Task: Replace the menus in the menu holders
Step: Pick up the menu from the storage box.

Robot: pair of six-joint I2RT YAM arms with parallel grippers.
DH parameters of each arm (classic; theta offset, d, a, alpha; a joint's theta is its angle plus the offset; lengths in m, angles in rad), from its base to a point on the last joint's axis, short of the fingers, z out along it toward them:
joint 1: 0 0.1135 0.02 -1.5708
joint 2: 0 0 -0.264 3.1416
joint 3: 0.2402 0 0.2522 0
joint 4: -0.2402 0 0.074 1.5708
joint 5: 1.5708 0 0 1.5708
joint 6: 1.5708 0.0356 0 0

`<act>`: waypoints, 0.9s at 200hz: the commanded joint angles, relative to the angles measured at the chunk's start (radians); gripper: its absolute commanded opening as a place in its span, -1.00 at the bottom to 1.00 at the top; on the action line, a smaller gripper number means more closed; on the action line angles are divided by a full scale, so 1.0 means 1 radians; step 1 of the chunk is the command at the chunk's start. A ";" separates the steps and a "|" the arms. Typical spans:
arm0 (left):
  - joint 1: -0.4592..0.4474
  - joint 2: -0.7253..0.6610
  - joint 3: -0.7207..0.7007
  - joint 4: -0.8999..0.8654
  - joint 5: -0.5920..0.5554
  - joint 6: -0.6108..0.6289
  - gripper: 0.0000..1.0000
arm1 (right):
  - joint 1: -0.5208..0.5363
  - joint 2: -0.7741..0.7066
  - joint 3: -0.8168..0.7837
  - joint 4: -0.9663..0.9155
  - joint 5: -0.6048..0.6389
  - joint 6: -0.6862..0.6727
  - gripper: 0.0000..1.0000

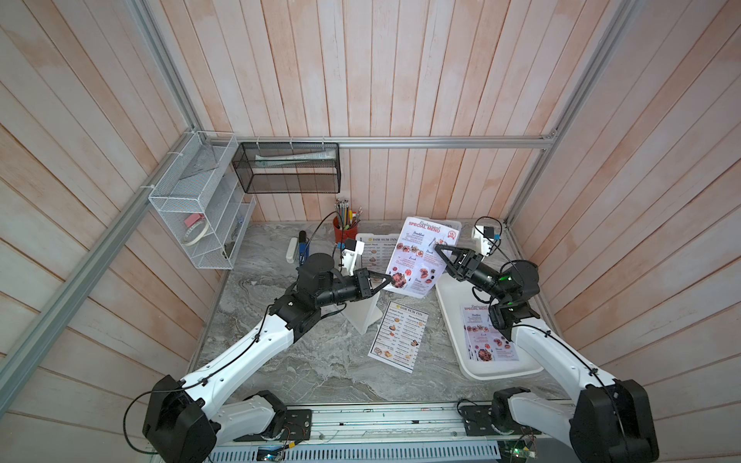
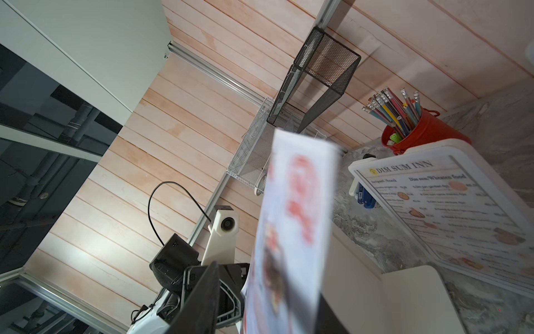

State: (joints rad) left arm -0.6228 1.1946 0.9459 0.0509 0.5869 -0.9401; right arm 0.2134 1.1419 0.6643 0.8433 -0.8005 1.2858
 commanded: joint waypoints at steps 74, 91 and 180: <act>0.007 -0.006 -0.016 0.060 0.001 -0.010 -0.83 | 0.009 -0.030 0.007 -0.102 0.049 -0.066 -0.46; 0.007 -0.005 -0.014 0.051 0.002 -0.002 -0.83 | 0.009 -0.027 0.015 -0.120 0.053 -0.074 -0.53; 0.009 0.016 0.002 0.037 -0.020 0.012 -0.46 | 0.017 -0.031 0.054 -0.203 0.055 -0.111 -0.78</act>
State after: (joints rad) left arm -0.6201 1.2026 0.9447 0.0887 0.5858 -0.9508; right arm 0.2222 1.1217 0.6765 0.6754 -0.7563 1.2087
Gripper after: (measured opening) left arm 0.217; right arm 0.117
